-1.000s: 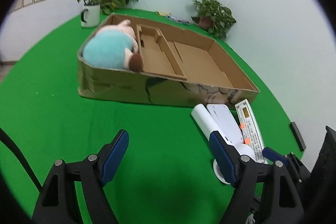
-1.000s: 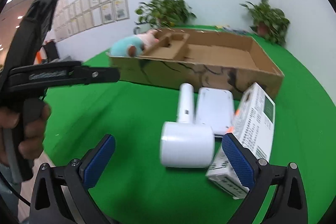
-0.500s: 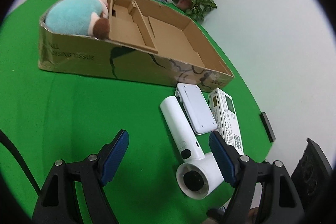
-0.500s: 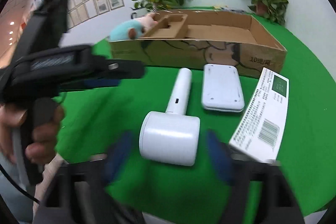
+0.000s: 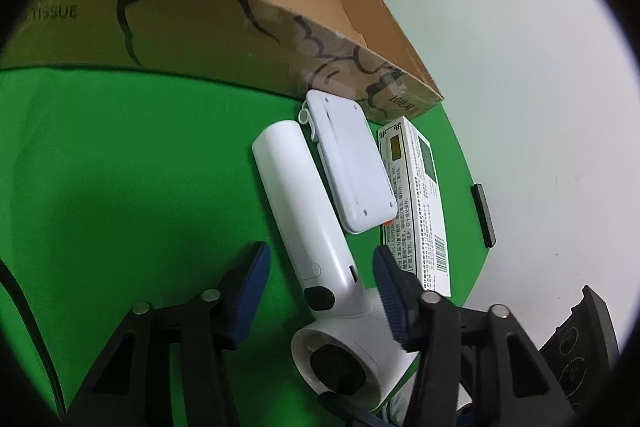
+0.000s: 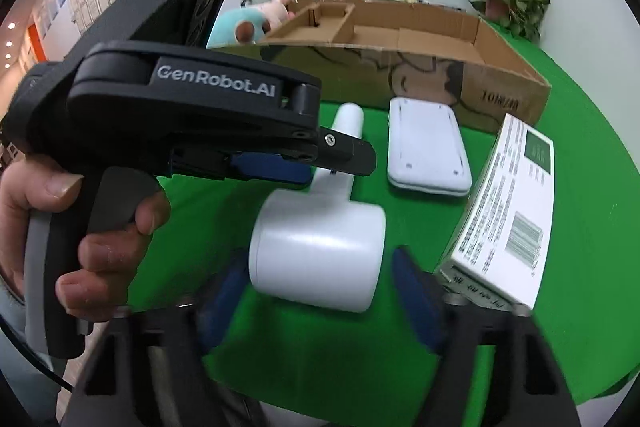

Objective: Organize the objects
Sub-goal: 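Grasp the white hair dryer by its head with the right gripper, then lift the hair dryer with the right gripper and carry it over the box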

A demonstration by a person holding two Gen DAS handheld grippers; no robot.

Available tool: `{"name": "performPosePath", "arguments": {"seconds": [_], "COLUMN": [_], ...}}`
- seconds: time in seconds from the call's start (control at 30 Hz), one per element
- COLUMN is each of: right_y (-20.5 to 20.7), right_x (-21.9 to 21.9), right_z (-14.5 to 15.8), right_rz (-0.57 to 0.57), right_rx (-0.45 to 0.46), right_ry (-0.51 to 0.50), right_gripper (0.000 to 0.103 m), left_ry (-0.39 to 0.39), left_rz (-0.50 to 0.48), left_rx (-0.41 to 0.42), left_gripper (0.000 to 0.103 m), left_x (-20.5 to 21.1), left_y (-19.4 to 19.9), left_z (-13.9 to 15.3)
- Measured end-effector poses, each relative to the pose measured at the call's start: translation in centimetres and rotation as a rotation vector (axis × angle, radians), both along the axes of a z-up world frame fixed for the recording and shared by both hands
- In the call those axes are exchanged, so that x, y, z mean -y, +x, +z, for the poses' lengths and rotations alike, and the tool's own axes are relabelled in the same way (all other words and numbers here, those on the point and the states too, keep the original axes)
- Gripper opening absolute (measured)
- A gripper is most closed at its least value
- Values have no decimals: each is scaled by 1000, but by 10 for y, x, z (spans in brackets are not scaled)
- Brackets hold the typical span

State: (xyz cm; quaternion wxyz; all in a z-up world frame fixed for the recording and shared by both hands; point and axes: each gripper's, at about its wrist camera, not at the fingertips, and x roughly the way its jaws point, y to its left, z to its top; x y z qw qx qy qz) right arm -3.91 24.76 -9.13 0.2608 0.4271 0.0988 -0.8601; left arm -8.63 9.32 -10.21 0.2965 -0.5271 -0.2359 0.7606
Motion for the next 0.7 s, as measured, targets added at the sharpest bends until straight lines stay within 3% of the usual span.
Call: {"name": "performPosePath", "arguments": {"seconds": [0.07, 0.33, 0.5, 0.7], "right_y": [2, 30, 30, 30], "right_x": [1, -4, -2, 8], "right_z": [0, 0, 2, 11], "right_rz": [-15, -12, -5, -12], "right_rx": [-2, -24, -7, -38], "right_ry": [2, 9, -4, -15], "right_gripper": [57, 57, 57, 56], "left_ry": [0, 34, 7, 1], "left_rz": [-12, -6, 21, 36], "left_rx": [16, 41, 42, -5], "left_gripper": [39, 38, 37, 36], "left_x": [-1, 2, 5, 15], "left_y": [1, 29, 33, 34], "left_z": [-1, -6, -2, 14]}}
